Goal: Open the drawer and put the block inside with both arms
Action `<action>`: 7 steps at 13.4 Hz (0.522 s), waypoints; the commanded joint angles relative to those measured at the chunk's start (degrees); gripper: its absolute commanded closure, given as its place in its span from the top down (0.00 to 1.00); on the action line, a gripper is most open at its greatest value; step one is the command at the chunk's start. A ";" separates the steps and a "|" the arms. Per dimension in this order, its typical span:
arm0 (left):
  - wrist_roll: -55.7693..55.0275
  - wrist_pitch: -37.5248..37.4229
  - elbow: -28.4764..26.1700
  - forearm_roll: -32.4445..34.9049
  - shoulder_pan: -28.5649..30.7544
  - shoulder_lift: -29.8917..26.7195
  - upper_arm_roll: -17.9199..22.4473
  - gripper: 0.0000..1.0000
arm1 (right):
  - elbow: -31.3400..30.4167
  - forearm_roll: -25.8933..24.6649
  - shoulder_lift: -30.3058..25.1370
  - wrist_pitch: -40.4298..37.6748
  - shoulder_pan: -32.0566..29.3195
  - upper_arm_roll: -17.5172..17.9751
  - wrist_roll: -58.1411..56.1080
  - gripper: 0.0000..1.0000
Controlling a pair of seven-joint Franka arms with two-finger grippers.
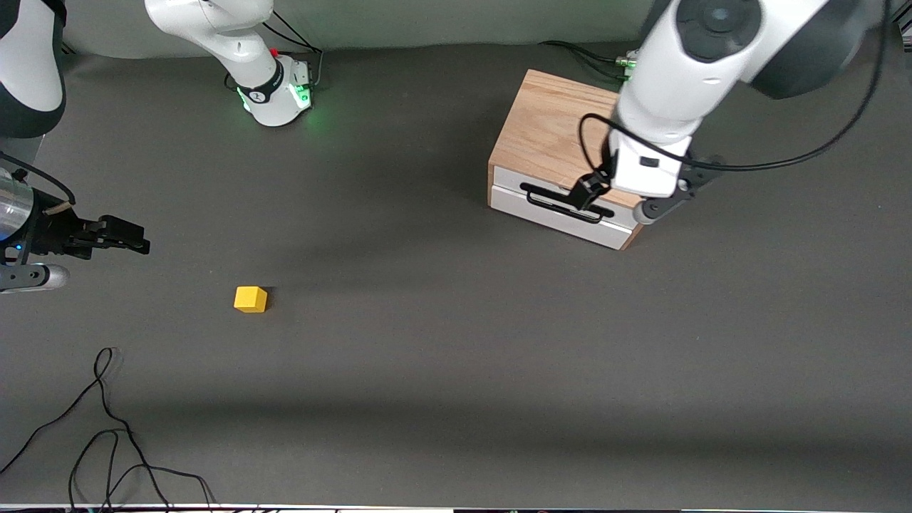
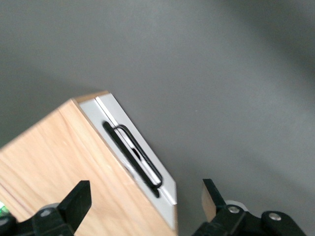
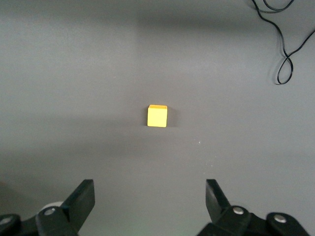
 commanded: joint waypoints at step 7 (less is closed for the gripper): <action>-18.15 -4.73 -2.82 -0.02 -5.90 0.60 0.62 1.00 | 1.92 0.46 1.27 0.41 -0.10 -0.26 0.61 1.00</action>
